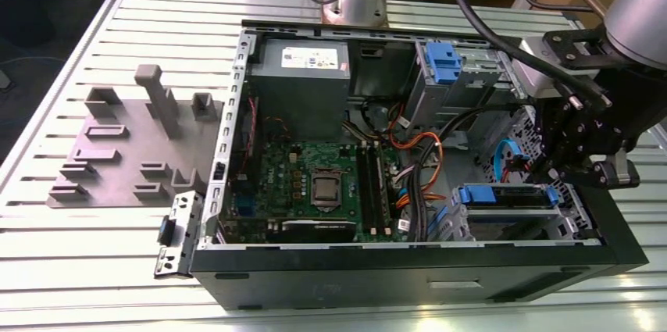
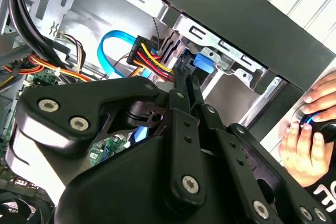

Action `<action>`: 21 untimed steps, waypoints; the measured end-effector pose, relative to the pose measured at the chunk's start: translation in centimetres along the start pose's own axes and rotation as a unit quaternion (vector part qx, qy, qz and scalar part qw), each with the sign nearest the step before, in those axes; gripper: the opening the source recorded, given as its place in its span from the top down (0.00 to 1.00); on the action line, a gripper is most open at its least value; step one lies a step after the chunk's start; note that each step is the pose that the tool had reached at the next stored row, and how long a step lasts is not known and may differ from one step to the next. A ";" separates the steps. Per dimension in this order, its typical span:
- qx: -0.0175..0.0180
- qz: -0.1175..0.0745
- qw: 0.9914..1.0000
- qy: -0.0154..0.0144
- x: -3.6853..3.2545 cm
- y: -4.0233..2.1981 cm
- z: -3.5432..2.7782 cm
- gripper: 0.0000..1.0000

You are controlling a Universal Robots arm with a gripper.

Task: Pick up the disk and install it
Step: 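Insert the first disk wire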

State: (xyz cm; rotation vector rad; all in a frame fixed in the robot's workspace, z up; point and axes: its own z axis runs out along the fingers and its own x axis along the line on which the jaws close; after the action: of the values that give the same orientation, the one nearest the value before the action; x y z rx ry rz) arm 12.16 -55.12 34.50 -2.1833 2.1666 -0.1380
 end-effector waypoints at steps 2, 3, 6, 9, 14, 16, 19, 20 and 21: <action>0.000 0.000 1.000 0.000 0.00 0.00 0.00 0.84; 0.000 0.000 1.000 0.000 0.00 0.00 0.00 0.84; 0.000 0.000 1.000 0.000 0.00 0.01 0.00 0.84; 0.000 0.000 1.000 0.000 0.00 0.01 0.00 0.84; 0.000 0.007 1.000 0.001 0.00 0.12 0.04 0.84; 0.001 0.007 1.000 0.001 0.02 0.14 0.10 0.84; 0.003 0.008 1.000 0.001 0.04 0.23 0.25 0.84; 0.003 0.011 1.000 0.001 0.04 0.24 0.31 0.84; 0.003 0.015 1.000 0.002 0.04 0.25 0.38 0.84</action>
State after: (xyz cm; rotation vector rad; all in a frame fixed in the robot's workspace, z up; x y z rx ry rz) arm 11.95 -55.17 34.10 -2.1470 2.1967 -0.1469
